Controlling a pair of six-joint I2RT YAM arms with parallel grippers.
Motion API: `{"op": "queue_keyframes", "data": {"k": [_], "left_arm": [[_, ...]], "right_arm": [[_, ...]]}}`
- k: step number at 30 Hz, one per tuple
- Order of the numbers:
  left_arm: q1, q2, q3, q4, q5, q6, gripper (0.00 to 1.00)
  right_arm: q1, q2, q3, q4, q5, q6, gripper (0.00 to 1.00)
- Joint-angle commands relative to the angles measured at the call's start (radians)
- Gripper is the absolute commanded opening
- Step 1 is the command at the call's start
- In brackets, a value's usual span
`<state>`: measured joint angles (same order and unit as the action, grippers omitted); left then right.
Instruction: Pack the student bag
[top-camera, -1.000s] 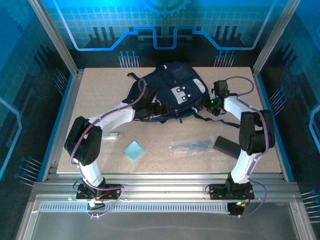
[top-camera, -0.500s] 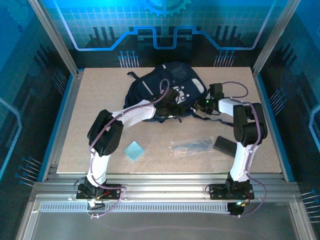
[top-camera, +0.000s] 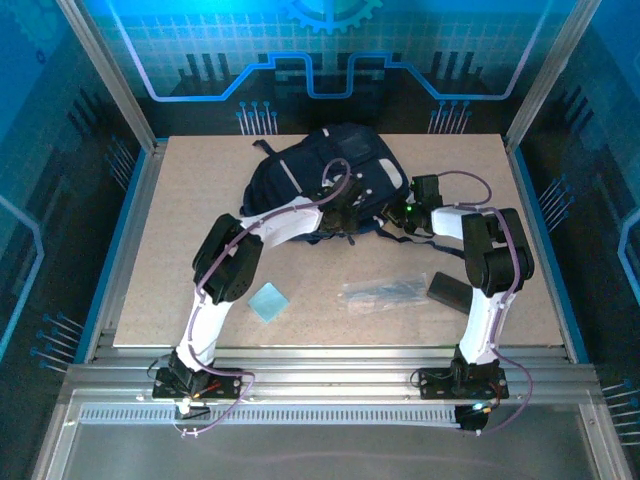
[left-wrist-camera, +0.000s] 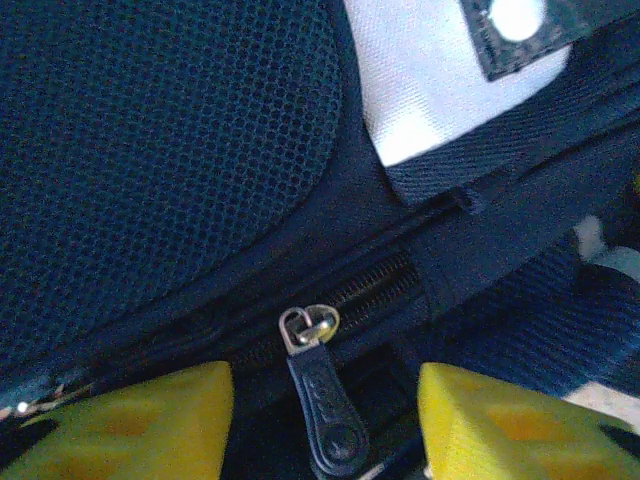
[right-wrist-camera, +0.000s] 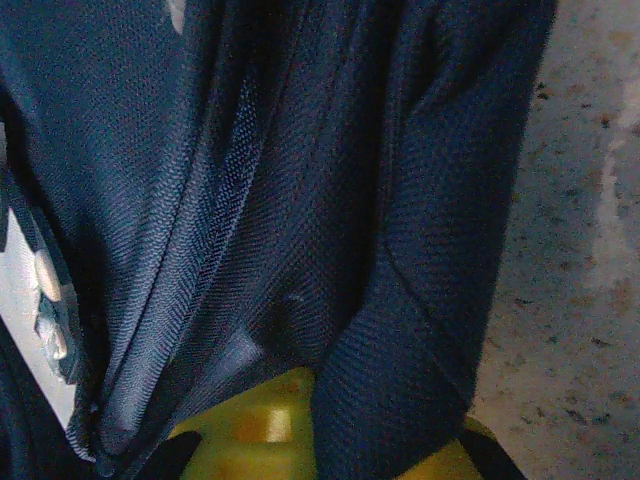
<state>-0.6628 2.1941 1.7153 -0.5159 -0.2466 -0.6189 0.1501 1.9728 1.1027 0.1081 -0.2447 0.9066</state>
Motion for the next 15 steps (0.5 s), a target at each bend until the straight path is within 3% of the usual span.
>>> {"op": "queue_keyframes", "data": {"k": [1,6,15], "left_arm": [[0.009,0.052,0.031,-0.029,-0.039,0.013,0.47],[0.027,0.096,0.052,-0.029,-0.039,0.011,0.28],[0.061,0.040,-0.024,-0.012,-0.015,0.008,0.05]], "right_arm": [[0.041,-0.025,-0.026,0.025,-0.029,0.013,0.00],[0.047,-0.038,-0.029,0.022,-0.033,0.001,0.00],[0.030,-0.054,-0.025,-0.013,-0.003,-0.028,0.00]]}}
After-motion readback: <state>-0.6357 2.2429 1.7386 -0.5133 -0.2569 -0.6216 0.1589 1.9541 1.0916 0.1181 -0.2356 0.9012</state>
